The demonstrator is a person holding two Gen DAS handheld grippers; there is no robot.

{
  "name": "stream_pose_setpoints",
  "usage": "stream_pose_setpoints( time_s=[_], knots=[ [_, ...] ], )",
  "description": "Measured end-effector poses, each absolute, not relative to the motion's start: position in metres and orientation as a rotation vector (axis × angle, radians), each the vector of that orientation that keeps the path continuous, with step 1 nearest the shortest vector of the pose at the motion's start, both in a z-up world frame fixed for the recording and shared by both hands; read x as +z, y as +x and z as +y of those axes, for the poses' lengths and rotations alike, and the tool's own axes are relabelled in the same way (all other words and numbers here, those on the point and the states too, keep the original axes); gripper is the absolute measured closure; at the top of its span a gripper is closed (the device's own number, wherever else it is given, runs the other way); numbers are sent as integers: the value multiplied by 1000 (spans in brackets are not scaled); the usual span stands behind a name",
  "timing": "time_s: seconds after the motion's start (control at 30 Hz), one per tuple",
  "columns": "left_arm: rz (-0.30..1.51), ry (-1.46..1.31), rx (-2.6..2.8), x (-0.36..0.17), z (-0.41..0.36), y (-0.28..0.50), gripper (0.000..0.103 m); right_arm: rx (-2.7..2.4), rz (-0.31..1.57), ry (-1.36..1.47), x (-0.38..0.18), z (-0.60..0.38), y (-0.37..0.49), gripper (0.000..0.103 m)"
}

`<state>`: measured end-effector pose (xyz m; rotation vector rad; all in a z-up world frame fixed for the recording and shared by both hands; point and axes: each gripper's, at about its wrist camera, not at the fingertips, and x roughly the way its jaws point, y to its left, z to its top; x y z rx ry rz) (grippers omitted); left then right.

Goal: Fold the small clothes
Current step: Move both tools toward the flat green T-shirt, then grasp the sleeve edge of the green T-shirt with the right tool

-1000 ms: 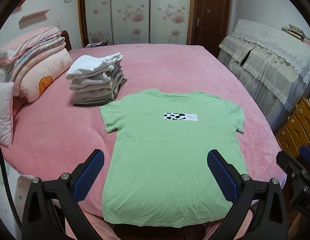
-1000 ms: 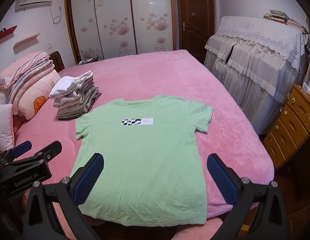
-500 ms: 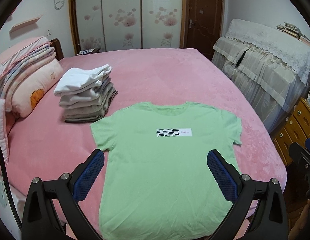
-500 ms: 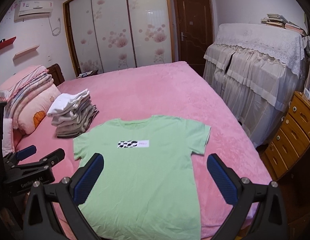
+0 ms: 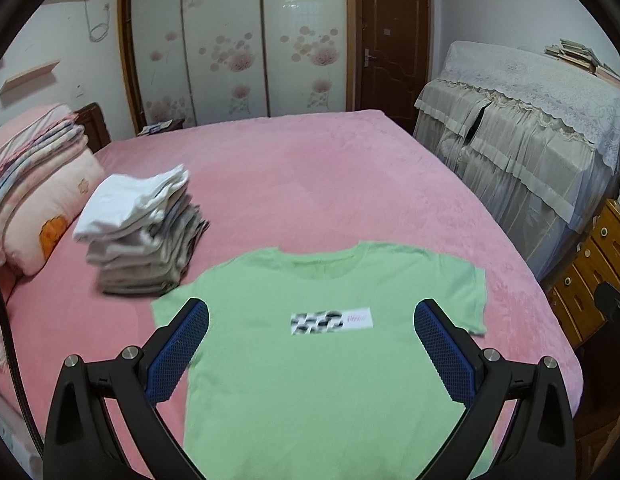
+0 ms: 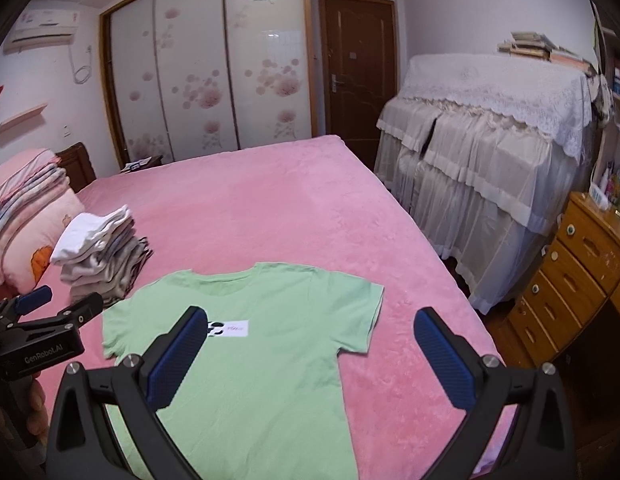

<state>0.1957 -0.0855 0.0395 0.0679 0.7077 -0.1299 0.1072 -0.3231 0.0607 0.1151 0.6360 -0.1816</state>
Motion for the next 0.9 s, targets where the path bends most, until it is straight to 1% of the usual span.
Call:
stream_pose_setpoints(
  time_s=[0.2, 0.3, 0.37, 0.5, 0.57, 0.67, 0.77, 0.9],
  knots=[
    [725, 79, -152, 8, -123, 258, 1, -226, 686, 183, 26, -369, 154, 0],
    [756, 78, -173, -19, -143, 284, 1, -219, 735, 219, -3, -395, 181, 8],
    [773, 74, -190, -41, -159, 299, 1, -227, 775, 227, -25, -410, 199, 18],
    [823, 66, -209, -87, -190, 316, 1, -216, 858, 269, -75, -439, 235, 26],
    [853, 60, -226, -110, -208, 320, 1, -208, 890, 294, -96, -451, 250, 34],
    [893, 60, -241, -142, -235, 324, 1, -204, 941, 316, -128, -467, 270, 41],
    [913, 85, -249, -163, -259, 330, 1, -200, 1000, 353, -157, -478, 287, 47],
    [900, 139, -230, -179, -283, 343, 1, -143, 1027, 401, -179, -483, 293, 47]
  ],
)
